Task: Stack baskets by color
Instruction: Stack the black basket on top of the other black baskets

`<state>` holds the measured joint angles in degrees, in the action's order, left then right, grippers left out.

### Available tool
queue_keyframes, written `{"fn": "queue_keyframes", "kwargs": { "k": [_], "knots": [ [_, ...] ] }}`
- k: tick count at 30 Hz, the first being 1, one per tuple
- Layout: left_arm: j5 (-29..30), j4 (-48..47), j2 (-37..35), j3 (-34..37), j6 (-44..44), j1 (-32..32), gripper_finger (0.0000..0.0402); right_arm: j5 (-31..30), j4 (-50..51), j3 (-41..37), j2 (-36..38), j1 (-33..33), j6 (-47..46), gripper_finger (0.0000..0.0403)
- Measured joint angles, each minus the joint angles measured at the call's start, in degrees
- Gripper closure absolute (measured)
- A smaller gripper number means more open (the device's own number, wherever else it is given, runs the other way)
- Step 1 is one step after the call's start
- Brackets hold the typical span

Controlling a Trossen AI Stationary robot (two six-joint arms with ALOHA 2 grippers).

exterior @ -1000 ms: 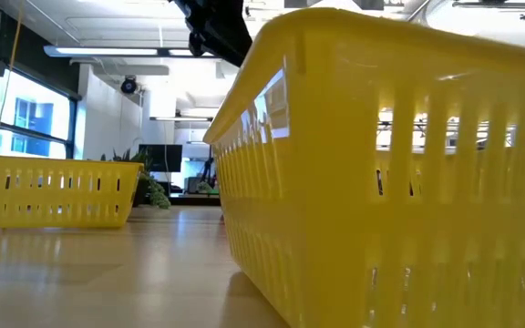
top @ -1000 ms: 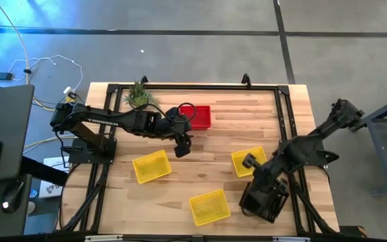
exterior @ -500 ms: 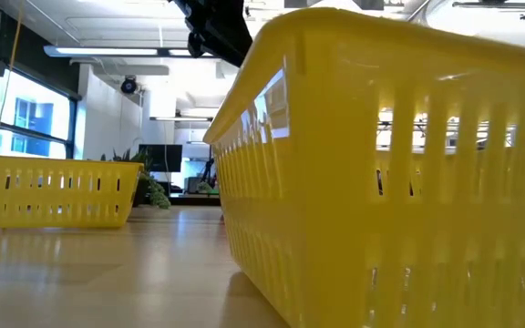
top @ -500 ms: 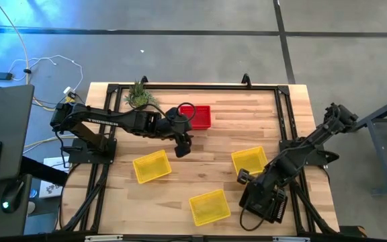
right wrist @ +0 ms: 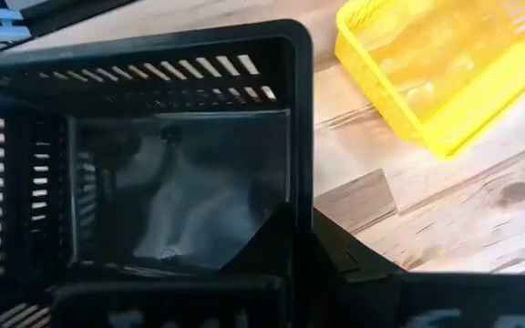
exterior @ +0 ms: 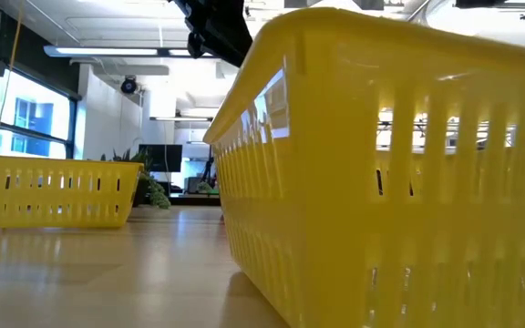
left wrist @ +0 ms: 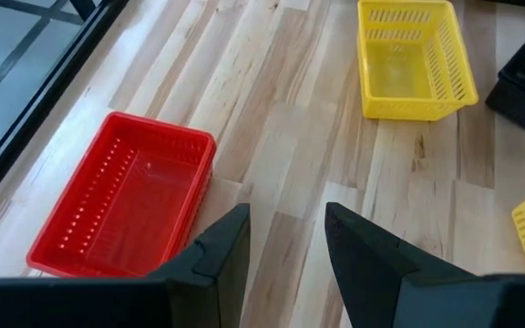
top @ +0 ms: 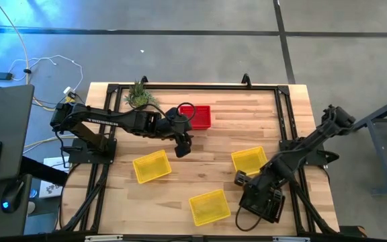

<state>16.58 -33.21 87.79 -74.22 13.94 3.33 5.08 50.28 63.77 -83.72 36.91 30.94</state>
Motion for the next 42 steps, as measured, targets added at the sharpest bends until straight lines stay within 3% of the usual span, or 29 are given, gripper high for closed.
{"fn": "queue_keyframes", "kwargs": {
  "k": [14, 25, 31, 42],
  "knots": [
    [-2.67, -0.04, 0.00, 0.00, 0.01, -0.02, 0.0273, 1.16, -0.26, -0.03, -3.24, -0.23, -0.26, 0.0403],
    [-2.49, -0.02, 0.00, 0.00, -0.12, 0.02, 0.0273, 0.96, -0.24, -0.04, -3.24, 0.08, -6.49, 0.0403],
    [-2.47, 0.00, 0.00, 0.00, -0.02, 0.00, 0.0273, -2.58, -0.38, -0.04, -3.24, 0.76, -6.47, 0.0402],
    [-2.49, 0.01, 0.00, 0.00, 2.39, 0.00, 0.0273, -0.44, -0.39, -0.04, -3.24, 0.76, -7.13, 0.0353]
  ]
}}
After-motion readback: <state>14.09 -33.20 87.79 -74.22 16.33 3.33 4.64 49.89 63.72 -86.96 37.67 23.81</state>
